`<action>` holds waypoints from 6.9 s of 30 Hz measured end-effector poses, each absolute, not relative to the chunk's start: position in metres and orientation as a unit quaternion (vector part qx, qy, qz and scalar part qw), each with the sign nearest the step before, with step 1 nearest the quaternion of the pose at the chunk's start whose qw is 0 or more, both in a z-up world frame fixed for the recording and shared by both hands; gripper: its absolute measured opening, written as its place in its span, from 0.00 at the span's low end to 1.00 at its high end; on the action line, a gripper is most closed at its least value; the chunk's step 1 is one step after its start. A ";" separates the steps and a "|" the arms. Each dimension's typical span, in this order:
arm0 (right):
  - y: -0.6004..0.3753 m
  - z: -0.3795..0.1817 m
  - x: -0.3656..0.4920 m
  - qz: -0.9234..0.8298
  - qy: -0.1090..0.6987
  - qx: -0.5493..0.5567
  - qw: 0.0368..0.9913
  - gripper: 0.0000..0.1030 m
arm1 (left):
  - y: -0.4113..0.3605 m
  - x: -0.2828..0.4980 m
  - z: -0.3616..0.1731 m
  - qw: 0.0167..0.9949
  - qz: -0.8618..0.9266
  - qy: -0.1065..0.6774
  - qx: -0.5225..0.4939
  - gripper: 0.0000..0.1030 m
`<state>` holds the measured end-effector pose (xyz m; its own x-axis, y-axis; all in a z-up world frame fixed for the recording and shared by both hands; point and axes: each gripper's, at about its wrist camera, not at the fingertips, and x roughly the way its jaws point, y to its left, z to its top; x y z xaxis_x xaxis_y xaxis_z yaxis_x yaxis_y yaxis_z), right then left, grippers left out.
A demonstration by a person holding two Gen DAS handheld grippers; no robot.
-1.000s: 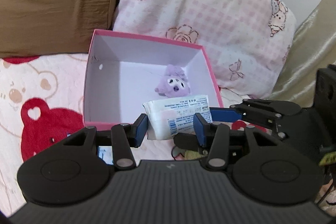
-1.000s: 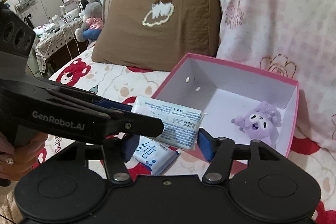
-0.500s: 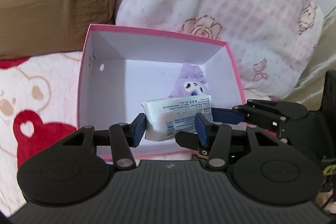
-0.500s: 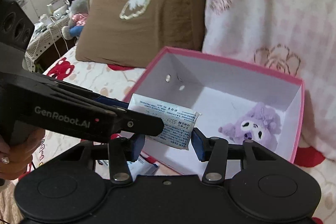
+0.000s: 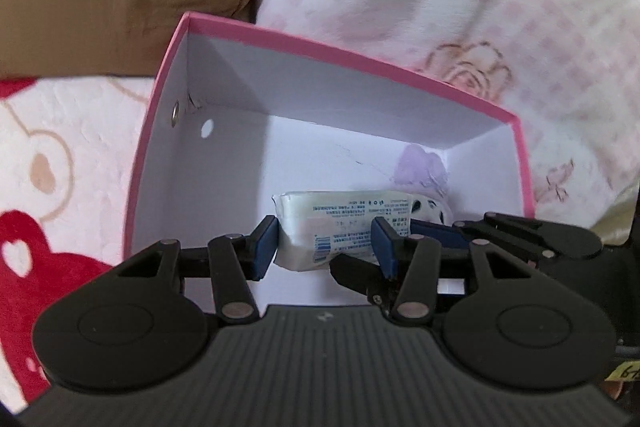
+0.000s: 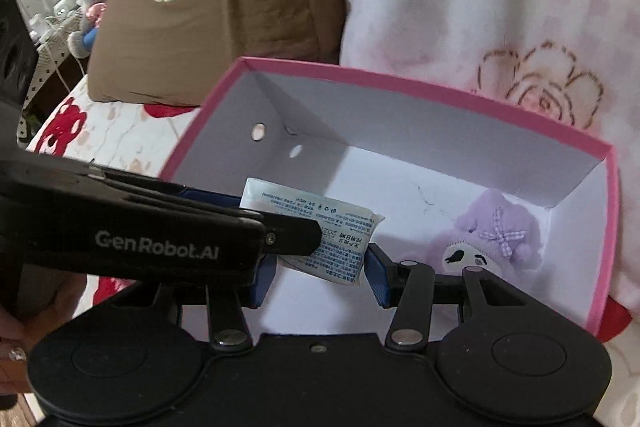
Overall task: Organize objects
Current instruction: 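Lower the white packet into the pink box and open the left tool, then withdraw the left tool from the box and move toward the orange sponge, then lower the left tool onto the orange makeup sponge and close on it, then lift the orange sponge with the left tool and carry it over the pink box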
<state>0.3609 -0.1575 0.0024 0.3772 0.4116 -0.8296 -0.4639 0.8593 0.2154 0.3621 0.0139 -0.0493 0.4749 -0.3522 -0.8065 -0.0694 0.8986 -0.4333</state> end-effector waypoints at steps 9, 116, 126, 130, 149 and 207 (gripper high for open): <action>-0.162 -0.024 0.382 0.255 0.514 -0.005 0.819 0.52 | 0.017 0.381 -0.074 0.823 -0.087 0.521 -0.210 0.41; -0.183 0.111 0.066 0.330 0.355 -0.094 0.869 0.91 | 0.041 0.102 0.025 0.839 -0.166 0.499 -0.140 0.95; -0.166 0.084 0.058 0.353 0.391 -0.122 0.841 0.91 | 0.039 0.094 0.002 0.844 -0.185 0.486 -0.132 0.95; -0.162 0.062 0.059 0.369 0.412 -0.101 0.827 0.91 | 0.041 0.096 -0.028 0.840 -0.184 0.498 -0.113 0.95; -0.134 -0.031 0.043 0.322 0.331 -0.156 0.873 0.89 | 0.030 0.072 -0.088 0.852 -0.213 0.471 -0.082 0.92; -0.119 -0.094 0.084 0.264 0.416 -0.105 0.864 0.31 | 0.031 0.095 -0.152 0.856 -0.191 0.439 -0.195 0.31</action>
<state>0.0838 -0.1185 -0.0935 0.5146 0.3677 -0.7746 -0.5431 0.8388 0.0374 0.0946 0.0307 -0.1521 0.5420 -0.4975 -0.6773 0.1557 0.8514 -0.5008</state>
